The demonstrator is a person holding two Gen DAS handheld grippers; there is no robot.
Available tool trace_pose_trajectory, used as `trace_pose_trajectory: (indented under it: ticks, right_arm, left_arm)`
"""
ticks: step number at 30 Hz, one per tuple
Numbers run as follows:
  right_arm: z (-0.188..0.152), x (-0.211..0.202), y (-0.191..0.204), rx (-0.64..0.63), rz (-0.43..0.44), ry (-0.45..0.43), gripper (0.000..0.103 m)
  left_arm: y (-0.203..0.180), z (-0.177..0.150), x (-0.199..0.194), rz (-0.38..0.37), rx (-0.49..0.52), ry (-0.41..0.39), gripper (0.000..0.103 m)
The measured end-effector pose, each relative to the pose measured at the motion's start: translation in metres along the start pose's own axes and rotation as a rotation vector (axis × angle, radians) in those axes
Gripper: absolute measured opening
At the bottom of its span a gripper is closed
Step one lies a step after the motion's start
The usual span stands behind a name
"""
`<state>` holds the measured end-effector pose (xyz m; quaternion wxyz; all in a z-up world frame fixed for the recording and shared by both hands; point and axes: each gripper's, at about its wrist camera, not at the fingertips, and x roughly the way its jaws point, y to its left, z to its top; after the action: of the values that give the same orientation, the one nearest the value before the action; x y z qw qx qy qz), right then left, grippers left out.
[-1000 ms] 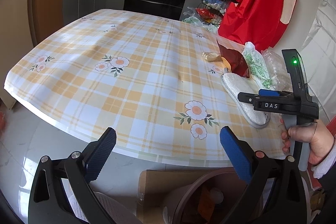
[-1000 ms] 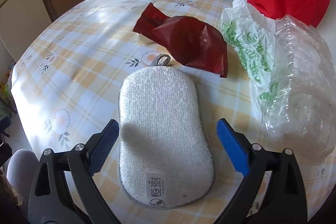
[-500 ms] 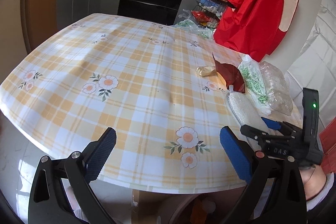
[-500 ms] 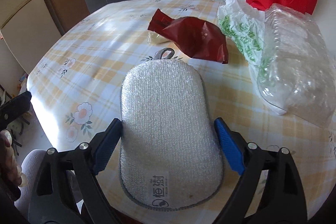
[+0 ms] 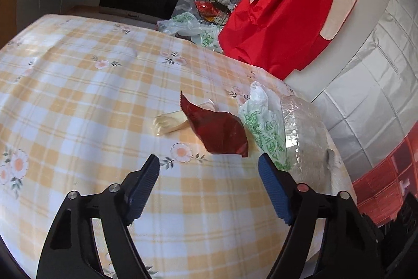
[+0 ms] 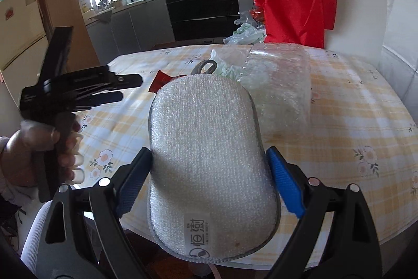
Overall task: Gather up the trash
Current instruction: 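Grasp the dark red wrapper with the left tool while the right tool holds the sponge, then drop the red wrapper into the bin with the left tool while the right holds the sponge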
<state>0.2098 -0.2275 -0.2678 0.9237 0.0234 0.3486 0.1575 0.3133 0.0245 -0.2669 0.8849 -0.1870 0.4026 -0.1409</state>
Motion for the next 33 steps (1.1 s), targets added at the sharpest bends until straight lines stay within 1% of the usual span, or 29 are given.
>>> trace_pose_trajectory:
  ticks: [2,4,7,9,11,13,15,16,17,19,22,28,31,33]
  right_arm:
    - [0.001,-0.006,-0.004,0.005,0.003,-0.012,0.088]
    - [0.003,-0.010,-0.011,0.021,0.003,-0.027,0.088]
    - [0.004,-0.016,-0.019,0.038,0.001,-0.043,0.088]
    - [0.005,-0.018,-0.024,0.045,-0.005,-0.047,0.088]
    - [0.004,-0.020,-0.027,0.052,-0.005,-0.052,0.088]
    - [0.003,-0.023,-0.029,0.057,-0.009,-0.059,0.088]
    - [0.002,-0.024,-0.030,0.068,-0.009,-0.063,0.088]
    - [0.002,-0.025,-0.030,0.073,-0.008,-0.066,0.088]
    - [0.001,-0.027,-0.029,0.074,-0.009,-0.069,0.088]
    - [-0.001,-0.030,-0.029,0.075,-0.010,-0.075,0.088]
    - [-0.001,-0.035,-0.028,0.079,-0.008,-0.085,0.088]
    - [-0.001,-0.049,-0.021,0.071,-0.008,-0.108,0.087]
    - [-0.001,-0.058,-0.017,0.068,-0.009,-0.120,0.088]
    - [-0.001,-0.066,-0.014,0.064,-0.011,-0.130,0.088]
  left_arm:
    - [-0.002,0.010,0.022,0.005,-0.020,0.018,0.067]
    - [0.000,0.016,0.039,0.010,-0.043,0.030,0.063]
    - [0.011,0.022,0.065,0.012,-0.135,0.072,0.063]
    - [0.016,0.024,0.078,-0.001,-0.172,0.084,0.063]
    - [0.017,0.024,0.086,-0.014,-0.180,0.093,0.063]
    - [0.017,0.021,0.093,0.006,-0.173,0.104,0.062]
    - [0.014,0.019,0.092,0.005,-0.141,0.096,0.032]
    - [0.012,0.017,0.090,0.015,-0.122,0.098,0.026]
    - [0.009,0.016,0.086,0.025,-0.100,0.100,0.023]
    - [0.005,0.013,0.076,0.027,-0.068,0.099,0.020]
    - [0.001,0.008,0.054,0.029,-0.036,0.089,0.019]
    - [-0.015,0.000,-0.015,0.019,0.067,0.022,0.018]
    - [-0.020,-0.009,-0.056,-0.013,0.102,-0.012,0.018]
    - [-0.024,-0.016,-0.077,-0.016,0.124,-0.024,0.018]
